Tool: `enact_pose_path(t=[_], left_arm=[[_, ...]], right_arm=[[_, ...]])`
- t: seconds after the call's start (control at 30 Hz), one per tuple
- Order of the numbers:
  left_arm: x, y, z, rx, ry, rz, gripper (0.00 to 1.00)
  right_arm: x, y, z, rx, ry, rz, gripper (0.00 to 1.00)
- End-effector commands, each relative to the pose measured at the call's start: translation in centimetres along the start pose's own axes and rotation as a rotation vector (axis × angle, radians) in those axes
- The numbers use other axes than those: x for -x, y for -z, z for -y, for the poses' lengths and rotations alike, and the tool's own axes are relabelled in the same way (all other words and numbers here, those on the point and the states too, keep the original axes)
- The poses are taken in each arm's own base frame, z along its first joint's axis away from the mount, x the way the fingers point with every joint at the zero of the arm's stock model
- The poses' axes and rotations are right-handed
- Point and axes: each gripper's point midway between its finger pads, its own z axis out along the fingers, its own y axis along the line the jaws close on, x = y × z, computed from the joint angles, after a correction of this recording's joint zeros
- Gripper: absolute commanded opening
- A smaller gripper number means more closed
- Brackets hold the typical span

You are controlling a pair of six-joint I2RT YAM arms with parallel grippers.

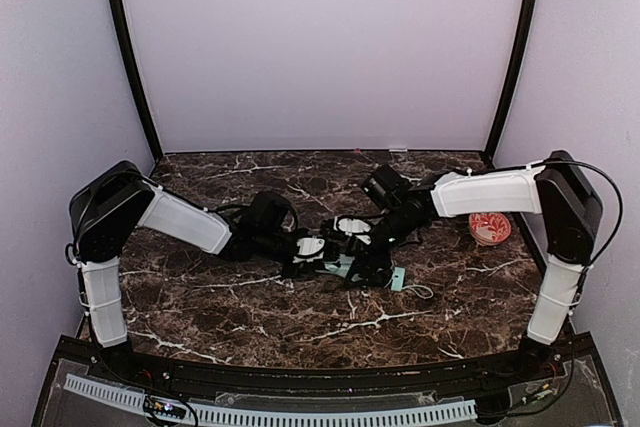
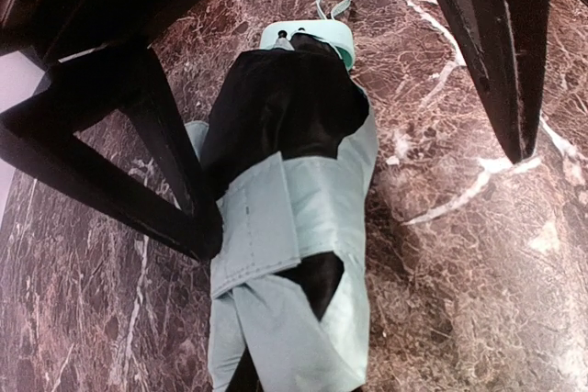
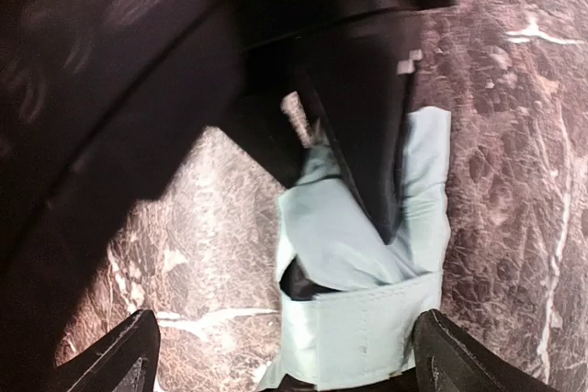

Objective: Put away the umbrella

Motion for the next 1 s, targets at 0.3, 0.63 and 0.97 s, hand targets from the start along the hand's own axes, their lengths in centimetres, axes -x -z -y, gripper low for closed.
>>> enact_pose_path(t=[0.3,0.63,0.97], left_arm=[[-9.5,0.4,8.0,-0.205,0.195,-0.327,0.00],[-9.2,0.6,6.0,-0.105,0.262,-0.344,0.33],[-2.8,6.5,-2.6,0.271,0.372,-0.278,0.97]], right_arm=[[-1.3,-3.1,4.1,-0.140,-0.100,-0.086,0.84],[-0.8,-2.2,4.7,-0.270,-0.185,-0.010,0.46],[-3.0,-0.6,7.5,-0.503,-0.538,0.040,0.40]])
